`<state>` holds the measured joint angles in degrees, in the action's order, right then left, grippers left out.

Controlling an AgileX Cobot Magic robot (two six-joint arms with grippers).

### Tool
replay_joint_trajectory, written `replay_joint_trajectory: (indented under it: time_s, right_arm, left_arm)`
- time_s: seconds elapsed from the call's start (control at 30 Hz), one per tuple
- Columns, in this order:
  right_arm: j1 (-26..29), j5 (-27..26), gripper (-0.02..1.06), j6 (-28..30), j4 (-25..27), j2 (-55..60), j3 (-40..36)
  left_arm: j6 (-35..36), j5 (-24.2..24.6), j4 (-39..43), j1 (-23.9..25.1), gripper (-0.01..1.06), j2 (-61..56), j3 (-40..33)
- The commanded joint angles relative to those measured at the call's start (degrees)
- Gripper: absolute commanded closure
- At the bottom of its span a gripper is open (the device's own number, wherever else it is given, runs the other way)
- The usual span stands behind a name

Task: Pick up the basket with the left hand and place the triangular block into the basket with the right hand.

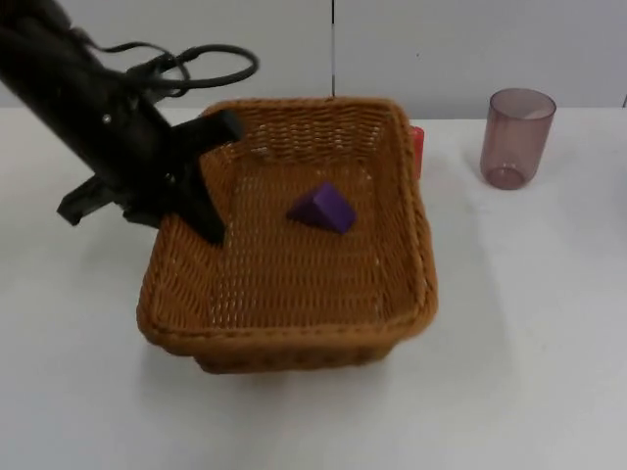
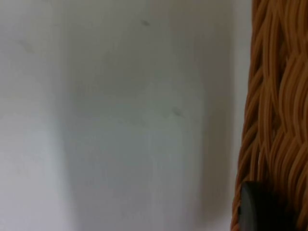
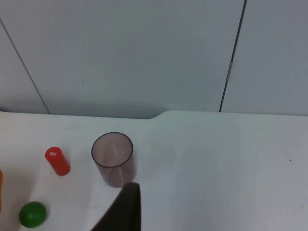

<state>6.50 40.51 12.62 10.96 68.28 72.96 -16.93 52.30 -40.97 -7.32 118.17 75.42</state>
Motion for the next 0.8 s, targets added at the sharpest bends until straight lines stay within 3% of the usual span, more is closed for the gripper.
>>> replay_joint_trajectory:
  time_s: [0.0,0.23,0.4,0.6,0.77]
  right_arm:
    - [-0.4,0.2,0.0,0.3,0.1,-0.5,-0.1]
    - [-0.4,0.2,0.0,0.5,0.1,-0.5,-0.1]
    - [-0.4,0.3,0.0,0.5,0.1,-0.5,-0.1]
    - [-0.4,0.6,0.0,0.7,0.1,-0.5,-0.1]
    - [-0.4,0.6,0.0,0.8,0.1,-0.5,-0.1]
  left_arm:
    - [-2.3,0.7,-5.4,1.5,1.05,0.6,0.2]
    - [-3.1,-2.8,-9.4,4.0,1.05,3.8,0.4]
    - [-2.1,-8.3,-9.2,3.9,1.05,5.2,0.4]
    - [-1.3,-9.2,-8.6,3.9,1.05,6.5,0.4]
    - [-1.1,-6.7,-8.9,3.9,1.05,8.9,0.4]
